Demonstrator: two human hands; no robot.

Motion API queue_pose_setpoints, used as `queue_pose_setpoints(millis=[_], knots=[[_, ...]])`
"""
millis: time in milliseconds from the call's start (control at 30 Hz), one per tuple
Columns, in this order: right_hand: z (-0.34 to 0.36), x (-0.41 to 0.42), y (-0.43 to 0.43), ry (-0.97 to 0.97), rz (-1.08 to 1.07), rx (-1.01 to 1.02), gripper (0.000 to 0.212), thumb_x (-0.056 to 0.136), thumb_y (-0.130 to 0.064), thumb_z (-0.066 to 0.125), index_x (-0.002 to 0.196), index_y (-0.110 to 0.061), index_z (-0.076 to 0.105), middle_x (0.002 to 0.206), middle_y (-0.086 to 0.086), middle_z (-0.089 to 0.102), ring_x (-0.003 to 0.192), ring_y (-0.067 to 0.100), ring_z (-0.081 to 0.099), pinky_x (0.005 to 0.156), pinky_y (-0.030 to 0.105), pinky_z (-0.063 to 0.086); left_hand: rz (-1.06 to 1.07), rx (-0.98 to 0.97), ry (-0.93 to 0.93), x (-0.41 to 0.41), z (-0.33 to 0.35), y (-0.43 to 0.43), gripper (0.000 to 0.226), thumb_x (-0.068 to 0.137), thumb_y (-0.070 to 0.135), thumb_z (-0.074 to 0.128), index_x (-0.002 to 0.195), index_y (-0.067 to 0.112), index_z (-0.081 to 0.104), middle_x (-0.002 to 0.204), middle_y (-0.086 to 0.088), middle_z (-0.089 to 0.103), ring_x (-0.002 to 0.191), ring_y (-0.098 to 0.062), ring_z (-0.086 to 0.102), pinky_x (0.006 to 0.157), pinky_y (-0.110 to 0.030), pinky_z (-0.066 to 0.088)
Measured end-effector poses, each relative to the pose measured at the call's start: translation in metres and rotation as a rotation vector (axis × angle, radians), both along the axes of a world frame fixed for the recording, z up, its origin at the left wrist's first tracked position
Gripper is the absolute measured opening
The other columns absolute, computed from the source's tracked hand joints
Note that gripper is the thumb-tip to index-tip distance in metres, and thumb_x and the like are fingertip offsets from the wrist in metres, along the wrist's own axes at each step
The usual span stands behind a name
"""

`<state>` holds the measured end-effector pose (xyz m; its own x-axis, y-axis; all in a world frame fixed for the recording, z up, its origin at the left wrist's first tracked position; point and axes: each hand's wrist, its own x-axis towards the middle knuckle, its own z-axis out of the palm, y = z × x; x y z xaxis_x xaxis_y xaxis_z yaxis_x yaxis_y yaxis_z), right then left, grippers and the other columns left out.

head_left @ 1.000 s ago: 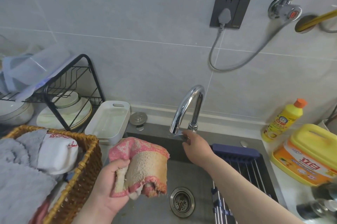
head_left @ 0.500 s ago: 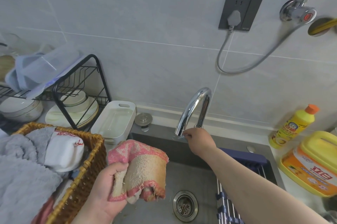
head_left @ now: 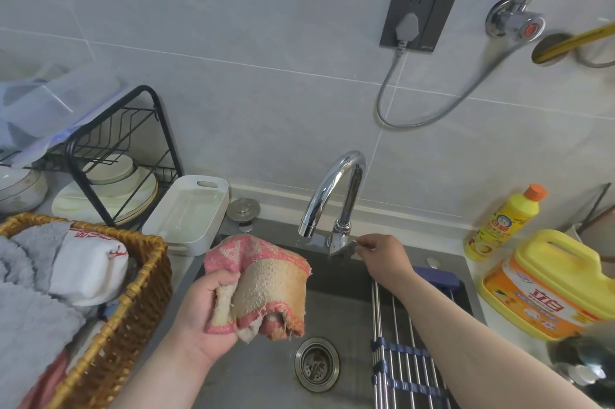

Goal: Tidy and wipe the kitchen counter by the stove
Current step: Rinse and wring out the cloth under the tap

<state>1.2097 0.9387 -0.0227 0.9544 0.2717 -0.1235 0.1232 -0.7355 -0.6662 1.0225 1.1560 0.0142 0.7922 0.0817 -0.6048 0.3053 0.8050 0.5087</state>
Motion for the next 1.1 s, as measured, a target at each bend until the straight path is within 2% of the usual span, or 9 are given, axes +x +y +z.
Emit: queue_pose_setpoints(millis=[200, 400, 533, 667, 800, 867, 967, 1033, 1100], knots=[[0.003, -0.005, -0.003, 0.029, -0.029, -0.006, 0.022, 0.094, -0.016, 0.060, 0.111, -0.014, 0.074, 0.109, 0.007, 0.072, 0.104, 0.026, 0.063, 0.088, 0.031, 0.047, -0.022, 0.015, 0.012, 0.007, -0.008, 0.001, 0.026, 0.076, 0.019, 0.049, 0.100, 0.012, 0.054, 0.081, -0.011, 0.059, 0.062, -0.024, 0.052, 0.046, -0.020, 0.036], [-0.007, -0.007, -0.006, 0.028, -0.051, -0.015, 0.021, 0.095, -0.021, 0.058, 0.108, -0.020, 0.076, 0.082, -0.004, 0.068, 0.084, 0.021, 0.063, 0.074, 0.026, 0.046, -0.027, -0.003, -0.011, 0.008, -0.015, 0.002, 0.021, 0.077, 0.019, 0.049, 0.096, 0.013, 0.054, 0.083, -0.012, 0.058, 0.058, -0.024, 0.052, 0.043, -0.023, 0.038], [-0.014, -0.011, -0.008, 0.041, -0.058, -0.034, 0.025, 0.096, -0.023, 0.058, 0.115, -0.018, 0.073, 0.096, 0.001, 0.074, 0.094, 0.024, 0.067, 0.086, 0.032, 0.051, 0.068, 0.003, -0.034, 0.006, -0.019, 0.005, 0.027, 0.074, 0.014, 0.054, 0.101, 0.010, 0.059, 0.095, -0.016, 0.062, 0.083, -0.032, 0.057, 0.070, -0.034, 0.036], [-0.020, -0.016, -0.007, 0.068, -0.078, -0.030, 0.026, 0.097, -0.022, 0.056, 0.116, -0.018, 0.073, 0.090, 0.002, 0.072, 0.096, 0.027, 0.068, 0.087, 0.033, 0.052, 0.061, 0.027, -0.024, 0.003, -0.017, 0.005, 0.023, 0.073, 0.015, 0.054, 0.095, 0.009, 0.059, 0.087, -0.015, 0.064, 0.080, -0.030, 0.054, 0.070, -0.031, 0.029], [-0.020, -0.033, -0.004, -0.060, -0.143, -0.042, 0.034, 0.097, -0.025, 0.054, 0.128, -0.016, 0.064, 0.125, 0.001, 0.064, 0.112, 0.024, 0.061, 0.097, 0.035, 0.049, 0.066, 0.030, -0.023, 0.002, -0.016, 0.004, 0.022, 0.073, 0.014, 0.054, 0.093, 0.009, 0.062, 0.083, -0.015, 0.067, 0.081, -0.032, 0.056, 0.073, -0.032, 0.028], [-0.016, -0.053, 0.005, -0.105, -0.203, 0.054, 0.025, 0.096, -0.024, 0.054, 0.115, -0.015, 0.068, 0.116, 0.002, 0.066, 0.101, 0.020, 0.062, 0.087, 0.033, 0.050, 0.056, 0.024, -0.024, 0.003, -0.015, 0.002, 0.019, 0.074, 0.015, 0.053, 0.089, 0.009, 0.064, 0.083, -0.015, 0.066, 0.078, -0.031, 0.056, 0.072, -0.030, 0.026], [-0.013, -0.087, 0.037, 0.478, -0.245, 0.369, 0.033, 0.097, -0.036, 0.053, 0.098, -0.008, 0.070, 0.100, 0.012, 0.073, 0.088, 0.024, 0.065, 0.075, 0.030, 0.048, 0.008, -0.003, -0.012, 0.005, -0.014, -0.001, 0.018, 0.075, 0.019, 0.049, 0.089, 0.012, 0.059, 0.079, -0.012, 0.062, 0.068, -0.025, 0.051, 0.055, -0.021, 0.029], [-0.010, -0.103, 0.057, 1.034, -0.292, 0.743, 0.054, 0.100, -0.051, 0.040, 0.113, -0.004, 0.065, 0.105, 0.020, 0.072, 0.091, 0.032, 0.069, 0.077, 0.037, 0.053, -0.005, -0.001, 0.011, 0.007, -0.015, -0.002, 0.019, 0.073, 0.020, 0.050, 0.089, 0.013, 0.057, 0.078, -0.011, 0.060, 0.065, -0.023, 0.049, 0.053, -0.020, 0.026], [-0.009, -0.108, 0.068, 1.249, -0.269, 1.015, 0.062, 0.099, -0.059, 0.033, 0.125, -0.011, 0.062, 0.115, 0.019, 0.070, 0.102, 0.036, 0.069, 0.088, 0.048, 0.054, -0.005, 0.026, 0.039, 0.009, -0.017, 0.000, 0.019, 0.071, 0.019, 0.053, 0.088, 0.013, 0.058, 0.076, -0.011, 0.061, 0.066, -0.024, 0.051, 0.061, -0.025, 0.021]])
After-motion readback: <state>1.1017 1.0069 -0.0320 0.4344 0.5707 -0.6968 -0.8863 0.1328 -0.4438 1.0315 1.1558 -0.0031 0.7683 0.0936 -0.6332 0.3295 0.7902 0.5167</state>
